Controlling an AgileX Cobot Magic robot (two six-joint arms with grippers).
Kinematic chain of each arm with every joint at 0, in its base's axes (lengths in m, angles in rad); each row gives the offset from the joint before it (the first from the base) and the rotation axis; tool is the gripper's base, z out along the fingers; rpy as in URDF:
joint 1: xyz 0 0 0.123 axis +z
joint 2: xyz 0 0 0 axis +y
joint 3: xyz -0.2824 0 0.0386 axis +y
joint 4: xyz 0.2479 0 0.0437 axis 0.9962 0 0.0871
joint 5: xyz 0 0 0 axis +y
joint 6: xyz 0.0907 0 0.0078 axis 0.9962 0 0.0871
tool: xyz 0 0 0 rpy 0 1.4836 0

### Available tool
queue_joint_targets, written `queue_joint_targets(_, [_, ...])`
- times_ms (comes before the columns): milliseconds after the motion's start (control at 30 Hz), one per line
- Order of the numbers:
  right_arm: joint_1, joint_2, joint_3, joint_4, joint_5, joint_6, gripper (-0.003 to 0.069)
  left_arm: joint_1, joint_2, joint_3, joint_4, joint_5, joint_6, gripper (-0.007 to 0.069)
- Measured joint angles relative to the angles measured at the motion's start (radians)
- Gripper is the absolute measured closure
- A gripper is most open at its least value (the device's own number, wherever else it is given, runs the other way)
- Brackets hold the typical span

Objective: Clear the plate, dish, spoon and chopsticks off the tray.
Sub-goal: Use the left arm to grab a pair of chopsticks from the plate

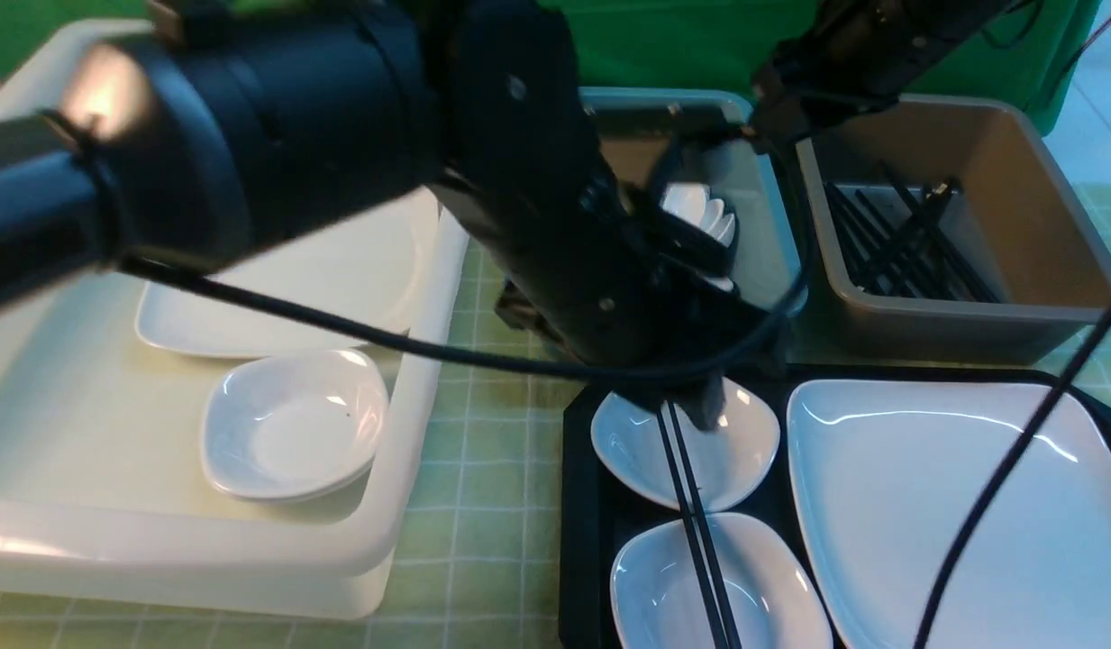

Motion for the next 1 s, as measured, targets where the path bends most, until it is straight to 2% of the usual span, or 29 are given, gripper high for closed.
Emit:
queue_joint_targets(67, [-0.014,-0.097,0.097,-0.073,0.012,0.005,0.0613,-0.049,0.047,0.0,0.009,0.0,-0.048,0.0233])
queue_joint_targets(100, [-0.017,-0.109,0.122,-0.078,0.015,0.005,0.062,-0.053,0.056,0.0,0.012,0.0,-0.054,0.0221])
queue_joint_targets(167, [-0.039,-0.259,0.291,-0.117,0.021,0.005,0.0643,-0.09,0.112,0.0,0.052,0.0,-0.139,0.0171])
queue_joint_targets(267, [-0.062,-0.433,0.504,-0.129,-0.022,0.001,0.0648,-0.111,0.179,0.0,0.101,0.005,-0.218,0.0162])
queue_joint_targets(433, [-0.071,-0.646,0.714,-0.129,-0.13,0.0,0.0648,-0.117,0.229,0.0,0.109,0.01,-0.246,0.0182])
queue_joint_targets(567, [-0.072,-0.718,0.763,-0.125,-0.118,0.0,0.0647,-0.117,0.231,0.0,0.108,0.002,-0.253,0.0207])
queue_joint_targets(1000, [-0.072,-0.748,0.77,-0.118,-0.067,0.0,0.0627,-0.117,0.247,-0.003,0.128,-0.031,-0.266,0.0213])
